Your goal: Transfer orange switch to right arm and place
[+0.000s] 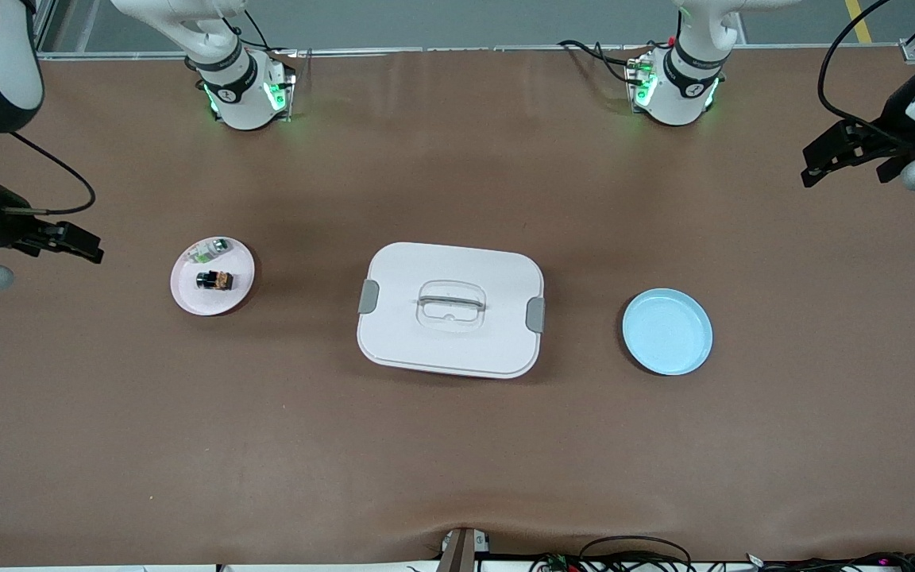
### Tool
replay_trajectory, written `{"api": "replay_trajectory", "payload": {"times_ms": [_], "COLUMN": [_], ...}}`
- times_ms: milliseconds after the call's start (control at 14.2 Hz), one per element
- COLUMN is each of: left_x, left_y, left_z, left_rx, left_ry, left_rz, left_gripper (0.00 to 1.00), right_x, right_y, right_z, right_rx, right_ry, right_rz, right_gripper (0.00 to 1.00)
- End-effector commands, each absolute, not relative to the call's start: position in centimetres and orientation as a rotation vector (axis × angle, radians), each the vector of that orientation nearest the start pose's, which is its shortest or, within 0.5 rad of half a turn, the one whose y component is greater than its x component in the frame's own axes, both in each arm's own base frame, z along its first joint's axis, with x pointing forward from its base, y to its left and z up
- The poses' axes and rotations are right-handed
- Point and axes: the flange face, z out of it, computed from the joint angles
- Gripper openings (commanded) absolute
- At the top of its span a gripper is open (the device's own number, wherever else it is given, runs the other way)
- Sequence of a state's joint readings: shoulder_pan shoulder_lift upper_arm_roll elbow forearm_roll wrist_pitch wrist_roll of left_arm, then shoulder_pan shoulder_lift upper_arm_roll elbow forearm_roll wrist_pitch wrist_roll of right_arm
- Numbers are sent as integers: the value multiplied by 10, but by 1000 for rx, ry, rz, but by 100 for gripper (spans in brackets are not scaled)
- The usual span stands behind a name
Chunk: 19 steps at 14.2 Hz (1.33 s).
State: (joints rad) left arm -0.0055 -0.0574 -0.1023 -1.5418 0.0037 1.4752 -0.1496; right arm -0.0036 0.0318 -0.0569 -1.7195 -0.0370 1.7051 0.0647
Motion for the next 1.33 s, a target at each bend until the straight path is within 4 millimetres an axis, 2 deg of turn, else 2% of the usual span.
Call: {"api": "replay_trajectory", "payload": {"times_ms": [0, 562, 772, 1124, 1264], "left_x": [524, 526, 527, 527, 528], "left_y": [-60, -54, -58, -60, -59], "left_z": [665, 663, 663, 664, 664], "left_rx": [-3132, -3128, -3129, -3133, -3133], "left_ry": [-61, -61, -49, -46, -49], "left_rz": [21, 20, 15, 11, 11], "left_gripper": [100, 100, 100, 100, 100], "right_x": [567, 556, 555, 541, 541], "right_y": [-35, -34, -37, -33, -33], "right_z": [566, 576, 576, 597, 597], "right_rx": [-3158, -3154, -3154, -3154, -3154], "right_ry": [169, 162, 170, 158, 158], "right_rz": [68, 97, 102, 63, 66], "right_gripper": [100, 100, 100, 100, 100]}}
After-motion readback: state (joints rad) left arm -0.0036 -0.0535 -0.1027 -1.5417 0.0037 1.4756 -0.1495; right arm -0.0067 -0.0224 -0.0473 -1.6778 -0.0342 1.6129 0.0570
